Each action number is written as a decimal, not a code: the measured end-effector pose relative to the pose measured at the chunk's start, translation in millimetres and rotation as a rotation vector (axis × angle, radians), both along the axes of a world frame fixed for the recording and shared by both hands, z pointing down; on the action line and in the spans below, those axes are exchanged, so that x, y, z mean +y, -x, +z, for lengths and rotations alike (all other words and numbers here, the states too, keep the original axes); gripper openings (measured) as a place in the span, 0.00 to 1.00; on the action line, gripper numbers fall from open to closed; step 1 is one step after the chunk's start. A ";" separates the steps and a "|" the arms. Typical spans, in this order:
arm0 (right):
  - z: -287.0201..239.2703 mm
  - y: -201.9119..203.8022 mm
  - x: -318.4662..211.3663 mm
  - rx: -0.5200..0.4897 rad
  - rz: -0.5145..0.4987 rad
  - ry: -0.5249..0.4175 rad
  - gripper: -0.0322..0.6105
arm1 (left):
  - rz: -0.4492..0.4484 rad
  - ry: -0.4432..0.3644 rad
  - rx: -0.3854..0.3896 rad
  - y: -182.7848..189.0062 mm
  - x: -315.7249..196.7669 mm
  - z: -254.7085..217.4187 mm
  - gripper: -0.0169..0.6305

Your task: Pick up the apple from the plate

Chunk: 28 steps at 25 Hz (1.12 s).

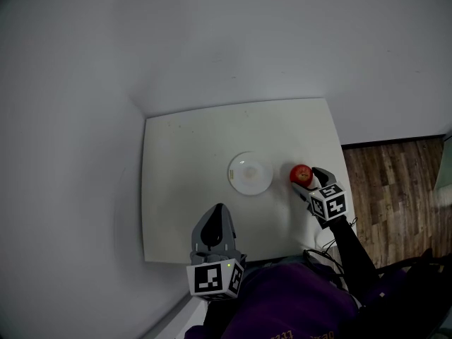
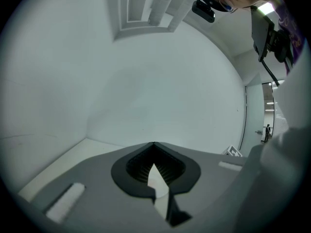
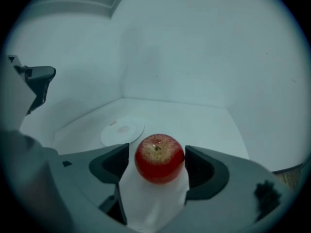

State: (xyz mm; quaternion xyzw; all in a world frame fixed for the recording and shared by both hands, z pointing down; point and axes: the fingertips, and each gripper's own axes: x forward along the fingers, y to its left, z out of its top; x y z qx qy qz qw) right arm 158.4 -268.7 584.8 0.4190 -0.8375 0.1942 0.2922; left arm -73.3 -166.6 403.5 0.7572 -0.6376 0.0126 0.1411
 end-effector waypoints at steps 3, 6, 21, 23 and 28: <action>-24.0 -4.8 -0.2 -0.025 0.010 -0.066 0.60 | 0.002 -0.002 0.002 0.9 1.3 -0.4 0.04; -72.1 -10.3 -5.1 -0.132 0.051 -0.186 0.59 | 0.002 0.001 0.003 2.4 2.4 -1.4 0.03; -216.3 15.1 29.2 -0.151 0.110 -0.573 0.07 | 0.078 -0.005 0.005 8.0 20.6 -5.1 0.03; -219.2 18.4 33.3 -0.146 0.111 -0.579 0.06 | 0.072 -0.009 0.020 9.4 22.4 -6.2 0.03; -219.5 22.4 43.7 -0.130 0.109 -0.575 0.06 | 0.087 -0.011 0.032 9.1 28.5 -5.1 0.03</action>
